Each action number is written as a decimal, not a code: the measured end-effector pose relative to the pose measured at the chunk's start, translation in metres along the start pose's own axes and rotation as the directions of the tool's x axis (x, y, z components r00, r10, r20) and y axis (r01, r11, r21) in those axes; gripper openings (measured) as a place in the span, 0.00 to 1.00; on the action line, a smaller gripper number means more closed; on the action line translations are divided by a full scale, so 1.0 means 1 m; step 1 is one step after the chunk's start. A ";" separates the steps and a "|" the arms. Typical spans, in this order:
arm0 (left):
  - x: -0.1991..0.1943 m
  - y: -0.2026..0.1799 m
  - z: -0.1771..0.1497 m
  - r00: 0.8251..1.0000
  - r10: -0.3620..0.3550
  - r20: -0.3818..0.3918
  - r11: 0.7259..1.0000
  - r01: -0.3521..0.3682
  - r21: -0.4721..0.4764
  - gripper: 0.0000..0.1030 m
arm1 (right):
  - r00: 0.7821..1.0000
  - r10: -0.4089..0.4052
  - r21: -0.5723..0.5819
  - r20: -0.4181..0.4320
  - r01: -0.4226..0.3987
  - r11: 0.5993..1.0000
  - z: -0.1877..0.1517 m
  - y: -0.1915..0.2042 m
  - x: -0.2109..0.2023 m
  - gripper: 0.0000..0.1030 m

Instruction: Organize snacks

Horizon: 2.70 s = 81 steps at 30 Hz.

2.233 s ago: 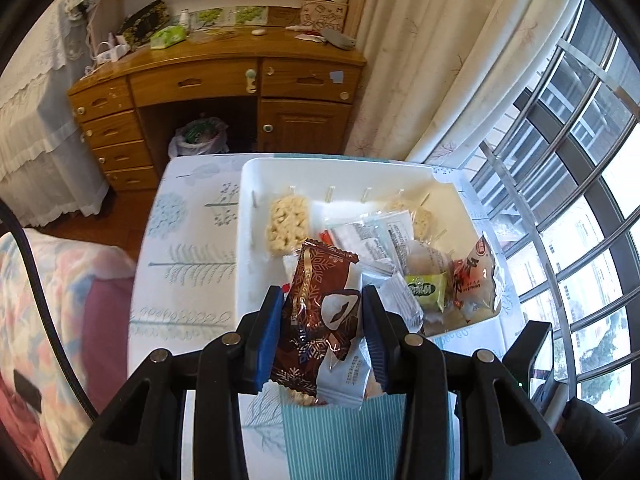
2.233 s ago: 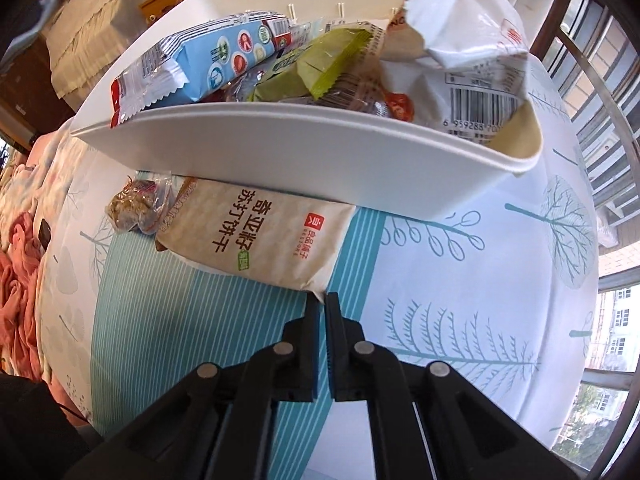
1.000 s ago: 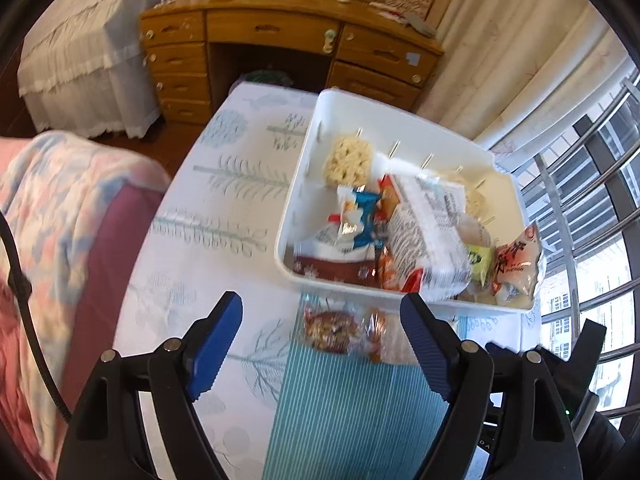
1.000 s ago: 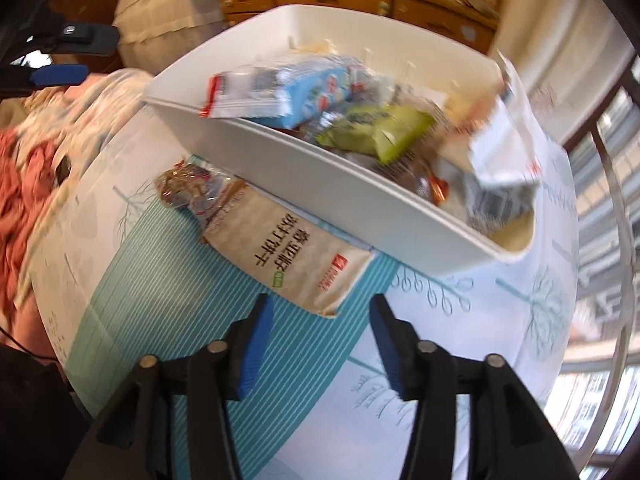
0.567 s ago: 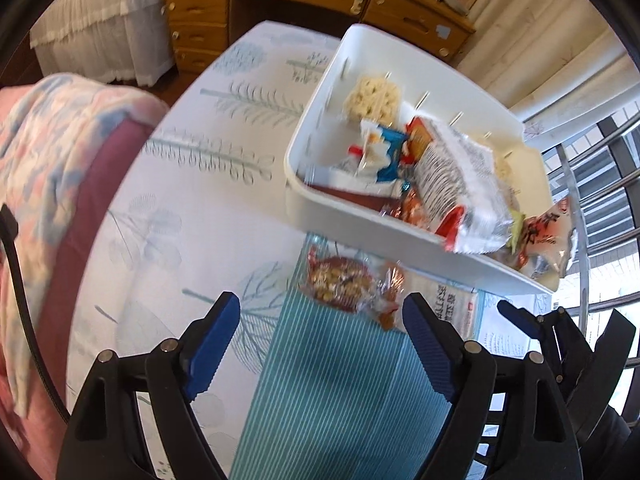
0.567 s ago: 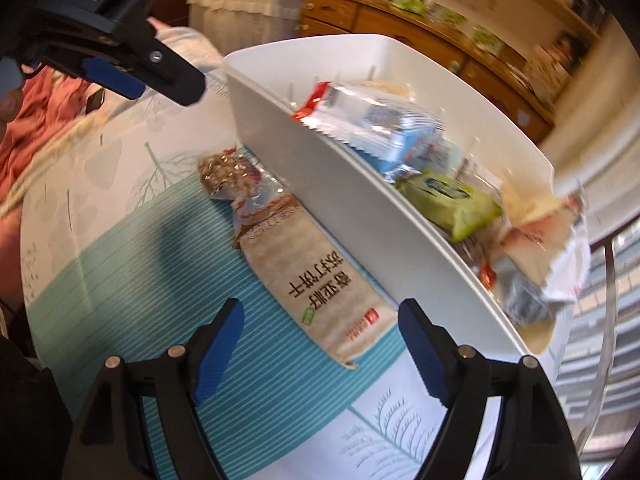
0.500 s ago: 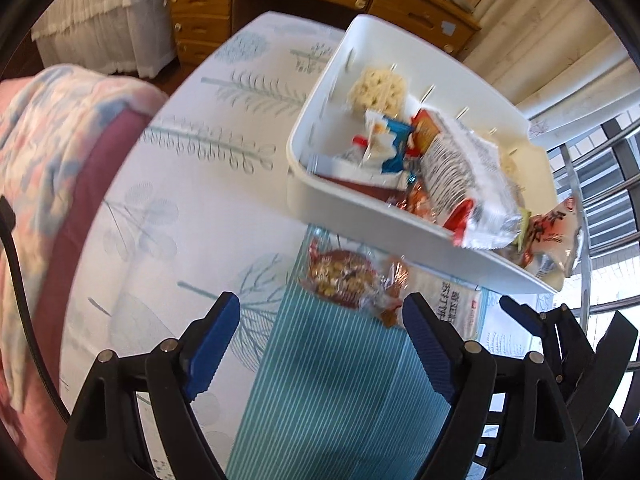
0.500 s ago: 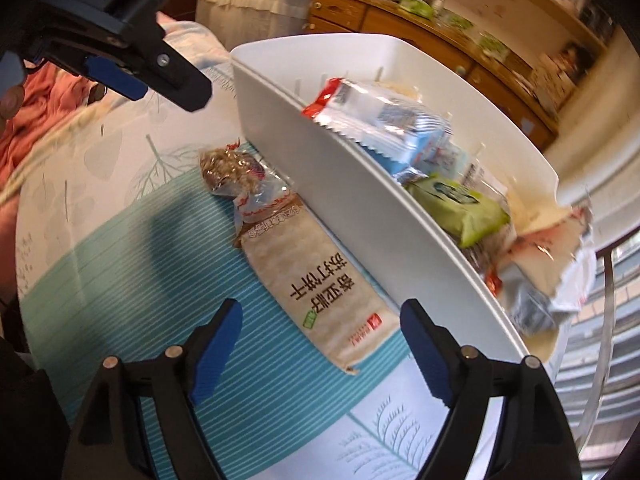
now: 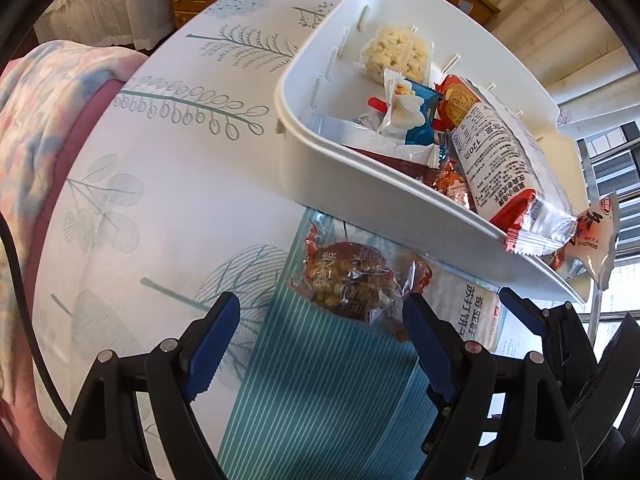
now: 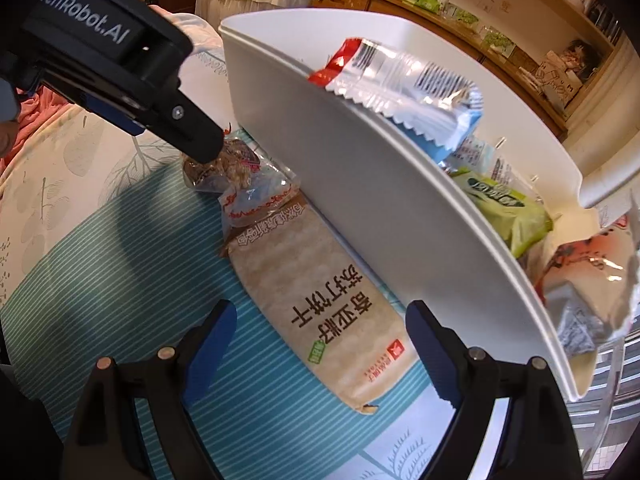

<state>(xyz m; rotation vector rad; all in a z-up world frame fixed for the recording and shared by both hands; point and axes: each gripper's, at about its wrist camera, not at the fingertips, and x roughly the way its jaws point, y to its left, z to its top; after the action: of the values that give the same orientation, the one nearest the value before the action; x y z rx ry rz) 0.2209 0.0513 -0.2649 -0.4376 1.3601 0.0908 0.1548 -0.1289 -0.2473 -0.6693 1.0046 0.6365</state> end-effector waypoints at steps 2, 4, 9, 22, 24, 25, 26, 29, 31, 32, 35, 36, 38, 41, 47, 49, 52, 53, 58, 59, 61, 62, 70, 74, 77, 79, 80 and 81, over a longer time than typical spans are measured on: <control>0.007 -0.002 0.003 1.000 0.002 -0.010 1.000 -0.002 0.003 0.80 | 1.000 0.009 0.006 -0.002 -0.009 1.000 0.000 0.000 0.002 0.85; 0.013 -0.003 0.004 1.000 0.006 -0.024 1.000 -0.006 0.000 0.80 | 1.000 0.021 0.020 -0.004 -0.021 1.000 0.000 -0.001 0.003 0.85; 0.024 -0.006 0.008 1.000 0.008 -0.028 1.000 -0.008 -0.004 0.80 | 0.999 0.049 0.044 -0.002 -0.049 0.998 0.009 -0.016 0.012 0.88; 0.047 -0.035 0.021 0.998 0.058 -0.026 0.997 -0.056 0.047 0.80 | 0.999 0.049 0.143 -0.021 -0.046 0.989 0.019 -0.011 0.019 0.99; 0.047 -0.039 0.023 0.997 0.070 -0.021 0.996 -0.069 0.050 0.79 | 0.999 0.029 0.149 -0.039 -0.023 0.989 0.022 -0.009 0.021 0.98; 0.047 -0.041 0.024 0.997 0.078 -0.016 0.996 -0.077 0.049 0.74 | 0.999 0.023 0.154 -0.043 -0.016 0.988 0.023 -0.009 0.022 0.98; 0.046 -0.044 0.026 0.997 0.081 -0.010 0.996 -0.080 0.046 0.69 | 0.999 0.023 0.161 -0.047 -0.015 0.987 0.024 -0.009 0.022 0.97; 0.044 -0.049 0.033 0.996 0.087 0.002 0.995 -0.087 0.041 0.58 | 0.998 0.014 0.191 -0.067 -0.001 0.982 0.027 -0.012 0.022 0.93; 0.044 -0.050 0.036 0.996 0.086 0.000 0.996 -0.086 0.033 0.57 | 0.997 0.005 0.209 -0.079 0.011 0.978 0.034 -0.017 0.024 0.91; 0.043 -0.051 0.037 0.997 0.083 0.001 0.996 -0.083 0.031 0.56 | 0.996 0.004 0.215 -0.084 0.014 0.977 0.035 -0.018 0.025 0.90; 0.039 -0.042 0.037 0.998 0.065 -0.002 0.998 -0.064 0.028 0.54 | 0.995 0.001 0.220 -0.098 0.020 0.975 0.040 -0.022 0.027 0.88; 0.039 -0.034 0.035 0.998 0.058 -0.005 0.998 -0.058 0.024 0.54 | 0.995 0.002 0.221 -0.104 0.022 0.975 0.042 -0.023 0.028 0.88; 0.038 -0.023 0.031 0.998 0.056 -0.009 0.998 -0.056 0.022 0.54 | 0.993 0.003 0.223 -0.115 0.023 0.975 0.044 -0.026 0.029 0.87; 0.037 -0.011 0.031 0.999 0.045 -0.013 0.999 -0.045 0.013 0.54 | 0.991 0.009 0.223 -0.132 0.021 0.975 0.049 -0.032 0.032 0.86; 0.027 0.008 0.023 0.999 0.035 0.002 0.999 -0.035 0.004 0.54 | 0.987 0.026 0.217 -0.160 0.010 0.976 0.060 -0.039 0.038 0.84; 0.023 0.014 0.022 0.999 0.033 0.011 0.999 -0.033 0.002 0.54 | 0.985 0.034 0.224 -0.170 0.005 0.975 0.063 -0.041 0.039 0.82; 0.017 0.026 0.022 0.999 0.029 0.020 1.000 -0.029 -0.003 0.54 | 0.983 0.032 0.225 -0.183 0.010 0.974 0.065 -0.037 0.036 0.78; 0.014 0.029 0.020 0.999 0.029 0.023 1.000 -0.029 -0.003 0.54 | 0.982 0.031 0.226 -0.186 0.012 0.974 0.065 -0.038 0.035 0.75; 0.000 0.030 0.009 0.999 0.033 0.042 0.999 -0.033 0.005 0.54 | 0.979 0.033 0.243 -0.202 0.017 0.970 0.065 -0.036 0.032 0.70; -0.003 0.033 0.008 0.999 0.032 0.042 0.999 -0.032 0.005 0.54 | 0.978 0.037 0.249 -0.205 0.016 0.968 0.064 -0.035 0.032 0.70; -0.008 0.039 0.009 0.999 0.025 0.037 1.000 -0.025 0.005 0.54 | 0.976 0.053 0.266 -0.210 0.005 0.964 0.065 -0.036 0.031 0.70; -0.011 0.041 0.009 0.999 0.024 0.042 1.000 -0.024 0.011 0.54 | 0.977 0.058 0.270 -0.206 0.000 0.963 0.065 -0.037 0.031 0.70; -0.026 0.048 0.002 0.998 0.020 0.066 0.999 -0.023 0.040 0.54 | 0.989 0.054 0.226 -0.136 -0.022 0.974 0.071 -0.041 0.024 0.73; -0.034 0.050 -0.004 0.997 -0.005 0.076 0.998 0.001 0.056 0.54 | 0.988 0.065 0.218 -0.139 -0.034 0.975 0.073 -0.039 0.031 0.82; -0.039 0.049 -0.006 0.996 -0.024 0.087 0.997 0.018 0.075 0.54 | 0.987 0.081 0.223 -0.139 -0.049 0.974 0.077 -0.039 0.044 0.88; -0.042 0.050 -0.005 0.995 -0.042 0.094 0.996 0.034 0.086 0.54 | 0.986 0.094 0.234 -0.140 -0.059 0.970 0.080 -0.038 0.046 0.91; -0.044 0.050 -0.005 0.994 -0.047 0.097 0.995 0.038 0.091 0.54 | 0.985 0.098 0.239 -0.140 -0.062 0.969 0.082 -0.036 0.047 0.93; -0.045 0.050 -0.004 0.994 -0.054 0.099 0.994 0.044 0.096 0.54 | 0.984 0.107 0.248 -0.139 -0.070 0.966 0.078 -0.033 0.048 0.94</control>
<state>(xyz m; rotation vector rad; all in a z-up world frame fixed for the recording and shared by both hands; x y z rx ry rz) 0.1913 0.1036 -0.2347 -0.3824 1.2473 0.0089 0.2408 -0.0832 -0.2541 -0.4635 1.2371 0.5351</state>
